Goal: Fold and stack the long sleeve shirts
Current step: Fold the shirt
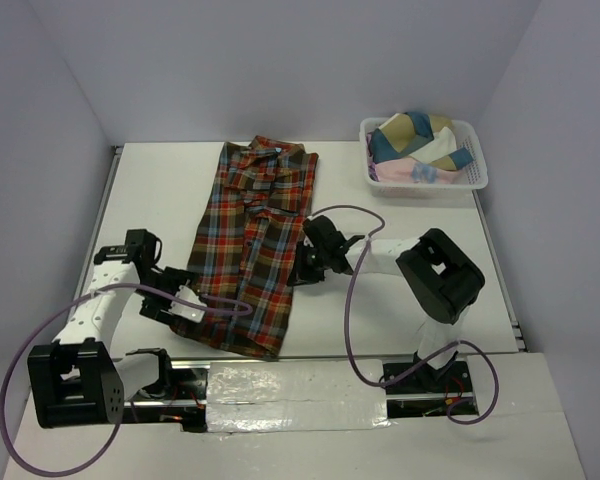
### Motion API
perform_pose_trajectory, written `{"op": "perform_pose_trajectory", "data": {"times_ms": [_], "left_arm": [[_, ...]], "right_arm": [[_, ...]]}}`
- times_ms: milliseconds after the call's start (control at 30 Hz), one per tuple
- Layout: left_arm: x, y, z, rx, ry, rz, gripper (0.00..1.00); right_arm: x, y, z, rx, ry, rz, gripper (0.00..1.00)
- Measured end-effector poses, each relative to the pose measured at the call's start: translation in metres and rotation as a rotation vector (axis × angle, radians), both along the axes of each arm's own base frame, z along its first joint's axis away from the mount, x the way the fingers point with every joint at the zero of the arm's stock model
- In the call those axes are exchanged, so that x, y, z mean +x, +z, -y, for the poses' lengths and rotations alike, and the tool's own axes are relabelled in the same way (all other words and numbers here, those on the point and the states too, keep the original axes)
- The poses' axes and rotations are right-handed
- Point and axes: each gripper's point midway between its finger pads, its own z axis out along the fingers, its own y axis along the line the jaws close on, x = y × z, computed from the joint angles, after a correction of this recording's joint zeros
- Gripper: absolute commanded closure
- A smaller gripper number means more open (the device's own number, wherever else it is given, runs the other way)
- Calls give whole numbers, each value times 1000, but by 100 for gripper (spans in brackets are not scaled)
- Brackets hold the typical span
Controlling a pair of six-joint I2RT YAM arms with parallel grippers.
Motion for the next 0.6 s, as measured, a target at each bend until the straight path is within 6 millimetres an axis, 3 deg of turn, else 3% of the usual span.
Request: {"op": "perform_pose_trajectory", "data": {"times_ms": [33,167,267,333,400,433,533,600], "left_arm": [[-2,-4,1,0,-8,-3,17],[8,-9,8,-7,-52,45,14],[18,-10,23,-40,-107,88,16],[27,-11,44,-78,-147,113,19],[33,-12,69,-120,-189,118,19],[33,-13,81,-141,-207,111,19],[27,-12,106,-167,-279,114,19],[18,-11,116,-170,-351,146,18]], "right_arm": [[1,0,1,4,-2,-4,100],[15,-2,19,13,-43,-26,100],[33,-2,48,10,-98,-20,100],[44,-2,73,-16,-134,-1,99],[50,-1,93,-48,-145,14,84],[50,0,98,-62,-135,23,68],[42,4,100,-78,-69,45,53],[34,7,102,-87,-41,53,50]]}}
